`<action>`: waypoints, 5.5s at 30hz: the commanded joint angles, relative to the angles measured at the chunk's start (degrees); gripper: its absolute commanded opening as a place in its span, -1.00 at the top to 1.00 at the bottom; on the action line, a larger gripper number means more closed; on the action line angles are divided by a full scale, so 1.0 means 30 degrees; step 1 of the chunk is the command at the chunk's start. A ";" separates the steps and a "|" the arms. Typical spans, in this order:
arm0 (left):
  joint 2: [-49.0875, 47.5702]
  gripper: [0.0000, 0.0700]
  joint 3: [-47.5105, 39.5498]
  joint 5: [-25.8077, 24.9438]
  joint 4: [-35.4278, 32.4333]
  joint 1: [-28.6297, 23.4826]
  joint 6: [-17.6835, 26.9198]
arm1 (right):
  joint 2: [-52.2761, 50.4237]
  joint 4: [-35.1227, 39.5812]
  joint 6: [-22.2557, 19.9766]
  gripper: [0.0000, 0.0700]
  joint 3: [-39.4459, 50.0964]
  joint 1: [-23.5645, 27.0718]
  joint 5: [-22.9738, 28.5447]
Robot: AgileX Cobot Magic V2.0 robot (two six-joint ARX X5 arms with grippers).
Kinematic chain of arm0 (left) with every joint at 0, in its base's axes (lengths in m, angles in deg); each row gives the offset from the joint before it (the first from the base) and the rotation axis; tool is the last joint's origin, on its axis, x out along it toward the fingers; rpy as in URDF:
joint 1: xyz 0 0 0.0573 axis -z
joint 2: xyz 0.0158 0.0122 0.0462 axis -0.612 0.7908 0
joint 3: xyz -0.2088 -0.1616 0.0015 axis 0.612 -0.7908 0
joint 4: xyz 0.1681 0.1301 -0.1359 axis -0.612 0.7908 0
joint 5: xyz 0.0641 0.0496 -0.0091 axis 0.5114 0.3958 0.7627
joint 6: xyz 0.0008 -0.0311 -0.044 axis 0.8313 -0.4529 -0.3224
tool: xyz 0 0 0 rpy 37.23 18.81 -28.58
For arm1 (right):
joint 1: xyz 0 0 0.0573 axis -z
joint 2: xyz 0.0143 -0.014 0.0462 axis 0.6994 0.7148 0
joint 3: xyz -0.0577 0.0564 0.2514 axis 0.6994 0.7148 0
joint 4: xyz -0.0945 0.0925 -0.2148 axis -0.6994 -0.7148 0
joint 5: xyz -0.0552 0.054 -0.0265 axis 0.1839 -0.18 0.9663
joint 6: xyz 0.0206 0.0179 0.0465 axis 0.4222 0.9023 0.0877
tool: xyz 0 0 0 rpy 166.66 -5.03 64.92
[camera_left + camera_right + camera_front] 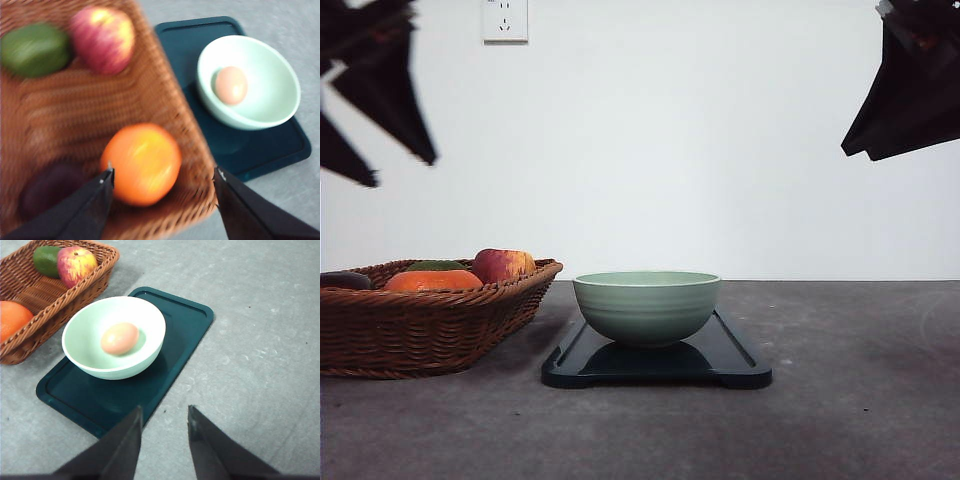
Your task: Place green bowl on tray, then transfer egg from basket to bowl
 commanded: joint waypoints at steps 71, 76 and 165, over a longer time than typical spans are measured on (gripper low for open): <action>-1.7623 1.00 -1.3423 0.1071 -0.6202 -0.6730 0.1982 | 0.0036 0.0833 0.0131 0.96 -0.0233 -0.0095 0.0003; -1.7623 1.00 -1.3426 0.1071 -0.6210 -0.6730 0.1982 | 0.0007 0.0822 0.0127 0.96 -0.0233 -0.0095 0.0007; -1.7623 1.00 -1.3419 0.1064 -0.6210 -0.6730 0.1982 | -1.5919 0.3973 -0.0721 0.96 1.0936 0.7650 0.2506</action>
